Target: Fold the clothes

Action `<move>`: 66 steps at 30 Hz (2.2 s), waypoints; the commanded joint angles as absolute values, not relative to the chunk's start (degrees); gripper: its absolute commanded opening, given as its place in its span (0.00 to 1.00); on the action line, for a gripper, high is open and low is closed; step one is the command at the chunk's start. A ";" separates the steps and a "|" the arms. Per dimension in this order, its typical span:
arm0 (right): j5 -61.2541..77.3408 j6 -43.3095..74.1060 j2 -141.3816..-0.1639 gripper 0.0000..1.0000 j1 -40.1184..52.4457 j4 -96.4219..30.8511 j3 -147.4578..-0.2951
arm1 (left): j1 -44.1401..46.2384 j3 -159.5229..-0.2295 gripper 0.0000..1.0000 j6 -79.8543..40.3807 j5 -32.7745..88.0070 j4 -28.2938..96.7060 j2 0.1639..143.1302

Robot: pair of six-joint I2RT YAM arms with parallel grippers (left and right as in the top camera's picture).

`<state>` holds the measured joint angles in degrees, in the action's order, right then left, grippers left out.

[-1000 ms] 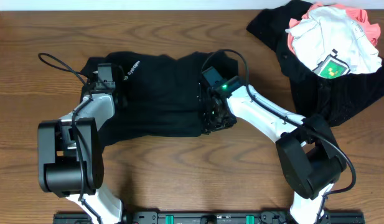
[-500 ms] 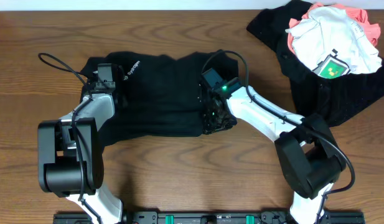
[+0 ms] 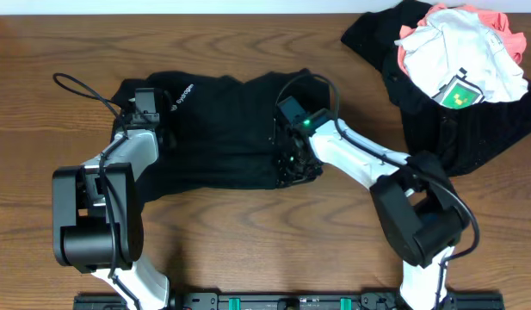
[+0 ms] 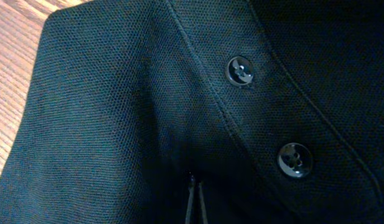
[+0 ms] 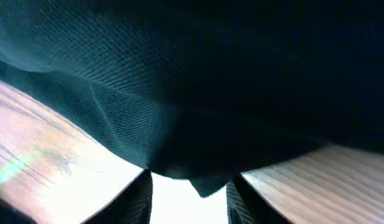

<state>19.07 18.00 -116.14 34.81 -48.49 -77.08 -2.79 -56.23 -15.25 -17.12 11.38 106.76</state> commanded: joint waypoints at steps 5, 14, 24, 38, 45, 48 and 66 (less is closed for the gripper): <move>22.15 17.23 -117.78 0.32 33.50 -47.70 -76.97 | -2.70 -53.47 0.06 -15.97 -15.49 13.45 108.53; 22.20 17.30 -117.78 0.34 33.50 -46.96 -77.32 | -2.70 -53.47 0.06 -15.97 -15.49 14.04 108.53; 20.99 17.10 -117.78 0.32 33.61 -45.74 -78.89 | -2.70 -53.47 0.06 -15.97 -15.49 14.15 108.53; 20.84 17.17 -117.78 0.01 33.06 -47.48 -79.31 | -2.70 -53.47 0.06 -15.97 -15.51 14.50 108.53; 19.31 14.76 -117.71 0.01 32.16 -59.11 -84.09 | -2.72 -53.47 0.06 -15.94 -15.51 14.48 108.53; 14.31 14.46 -117.64 0.01 32.18 -64.73 -86.04 | -2.72 -53.47 0.06 -15.94 -15.51 14.48 108.53; 10.74 15.27 -117.64 0.01 32.32 -82.96 -86.94 | -2.72 -53.47 0.06 -15.97 -15.53 14.50 108.53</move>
<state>14.09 14.98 -117.49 32.69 -80.97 -86.32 -2.68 -56.23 -15.25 -17.10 12.60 106.50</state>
